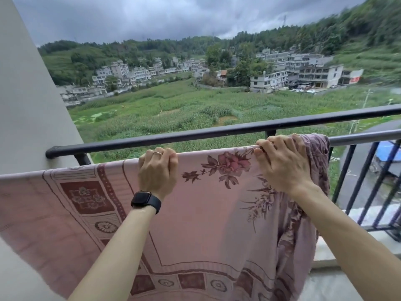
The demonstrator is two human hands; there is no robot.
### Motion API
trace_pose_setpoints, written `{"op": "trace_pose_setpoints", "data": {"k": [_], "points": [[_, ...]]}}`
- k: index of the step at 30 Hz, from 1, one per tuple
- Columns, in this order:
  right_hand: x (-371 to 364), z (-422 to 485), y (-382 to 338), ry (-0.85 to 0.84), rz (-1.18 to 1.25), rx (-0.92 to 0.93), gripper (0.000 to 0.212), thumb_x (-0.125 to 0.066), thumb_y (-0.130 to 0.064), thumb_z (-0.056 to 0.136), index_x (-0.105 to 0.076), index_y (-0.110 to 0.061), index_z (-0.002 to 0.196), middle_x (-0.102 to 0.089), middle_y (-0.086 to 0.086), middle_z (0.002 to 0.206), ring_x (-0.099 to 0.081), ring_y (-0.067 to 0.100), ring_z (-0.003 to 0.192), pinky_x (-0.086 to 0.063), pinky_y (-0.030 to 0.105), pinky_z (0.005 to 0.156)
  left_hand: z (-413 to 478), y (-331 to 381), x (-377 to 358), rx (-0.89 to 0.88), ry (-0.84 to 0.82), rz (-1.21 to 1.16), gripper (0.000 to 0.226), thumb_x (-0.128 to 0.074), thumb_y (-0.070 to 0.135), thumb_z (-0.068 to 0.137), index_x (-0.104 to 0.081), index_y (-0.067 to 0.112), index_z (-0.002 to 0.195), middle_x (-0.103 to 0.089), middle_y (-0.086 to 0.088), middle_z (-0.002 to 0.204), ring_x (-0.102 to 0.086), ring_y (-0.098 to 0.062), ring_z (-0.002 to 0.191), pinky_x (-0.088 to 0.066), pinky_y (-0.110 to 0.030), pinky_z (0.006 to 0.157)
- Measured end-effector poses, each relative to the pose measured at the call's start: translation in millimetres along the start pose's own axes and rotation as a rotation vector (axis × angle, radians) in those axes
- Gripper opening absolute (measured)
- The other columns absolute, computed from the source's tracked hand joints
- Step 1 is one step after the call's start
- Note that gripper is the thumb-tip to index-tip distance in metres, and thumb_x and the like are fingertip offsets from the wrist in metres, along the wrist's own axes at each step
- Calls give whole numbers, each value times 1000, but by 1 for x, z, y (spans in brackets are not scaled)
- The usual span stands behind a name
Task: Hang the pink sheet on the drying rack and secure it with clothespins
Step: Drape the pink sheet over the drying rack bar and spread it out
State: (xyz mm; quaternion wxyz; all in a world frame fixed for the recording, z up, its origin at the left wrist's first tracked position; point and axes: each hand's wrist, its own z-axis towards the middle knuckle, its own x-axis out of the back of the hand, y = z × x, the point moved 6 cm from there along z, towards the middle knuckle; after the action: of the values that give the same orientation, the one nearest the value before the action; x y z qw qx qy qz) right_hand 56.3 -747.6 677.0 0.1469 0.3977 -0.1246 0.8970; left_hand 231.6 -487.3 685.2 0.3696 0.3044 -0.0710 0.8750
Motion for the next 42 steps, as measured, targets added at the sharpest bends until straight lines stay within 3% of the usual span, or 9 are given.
{"op": "trace_pose_setpoints", "data": {"k": [3, 6, 10, 15, 20, 25, 34, 39, 42], "points": [[14, -11, 2, 148, 125, -72, 42, -44, -48, 94, -56, -23, 126, -51, 5, 136, -37, 25, 135, -18, 51, 119, 0, 3, 1, 89, -5, 8, 37, -35, 32, 95, -66, 12, 89, -67, -7, 88, -53, -29, 85, -36, -42, 86], [36, -45, 40, 434, 351, -495, 47, -55, -43, 87, -48, -20, 127, -42, 8, 141, -35, 27, 137, -21, 50, 113, 8, 21, 3, 90, -25, 51, 33, -39, 34, 95, -68, 19, 95, -69, -4, 99, -56, -26, 96, -30, -48, 103], [13, -58, 71, 90, 863, -868, 64, -55, -57, 93, -39, -13, 136, -55, 13, 132, -53, 31, 116, -41, 44, 100, 22, 98, -3, -29, -78, -69, 35, -38, 40, 94, -67, 23, 105, -70, -4, 106, -59, -24, 102, -29, -52, 106], [16, -48, 90, -189, 850, -730, 63, -60, -71, 82, -71, -12, 98, -73, 10, 96, -68, 31, 90, -56, 46, 88, 18, 168, -35, -31, -180, -21, 39, -32, 45, 96, -65, 26, 104, -71, -1, 98, -61, -24, 91, -34, -42, 93], [59, -26, 170, 84, 946, -734, 30, -63, -43, 95, -69, -14, 92, -66, -2, 75, -62, 13, 68, -46, 18, 50, 15, 161, -41, -30, -104, 56, 48, -27, 46, 97, -66, 19, 98, -72, -4, 83, -62, -23, 76, -39, -36, 77], [52, -48, 274, 159, 900, -905, 43, -66, -62, 83, -68, -20, 93, -68, -5, 93, -66, 27, 101, -51, 35, 90, 13, 165, -40, -12, -66, 115, 47, -29, 44, 97, -66, 15, 91, -70, -8, 83, -60, -25, 75, -37, -37, 75], [37, -50, 274, -250, 1239, -864, 51, -69, -61, 83, -77, -11, 76, -78, 11, 85, -75, 25, 77, -56, 38, 85, 31, 280, -50, 28, -89, -33, 43, -31, 44, 95, -68, 22, 101, -72, -3, 91, -62, -23, 89, -34, -43, 97], [74, -46, 324, 134, 1143, -826, 33, -68, -41, 92, -65, -17, 70, -65, -9, 52, -62, 6, 48, -51, 21, 53, 20, 297, -72, -96, -78, 74, 46, -34, 46, 99, -67, 17, 86, -71, -4, 76, -60, -26, 72, -36, -38, 76], [84, -59, 368, 302, 1140, -937, 26, -69, -38, 91, -66, -19, 74, -63, -10, 59, -58, 9, 57, -50, 29, 69, 20, 293, -76, -140, -46, 99, 44, -37, 46, 99, -67, 16, 88, -71, -4, 78, -60, -27, 73, -36, -38, 75]]}}
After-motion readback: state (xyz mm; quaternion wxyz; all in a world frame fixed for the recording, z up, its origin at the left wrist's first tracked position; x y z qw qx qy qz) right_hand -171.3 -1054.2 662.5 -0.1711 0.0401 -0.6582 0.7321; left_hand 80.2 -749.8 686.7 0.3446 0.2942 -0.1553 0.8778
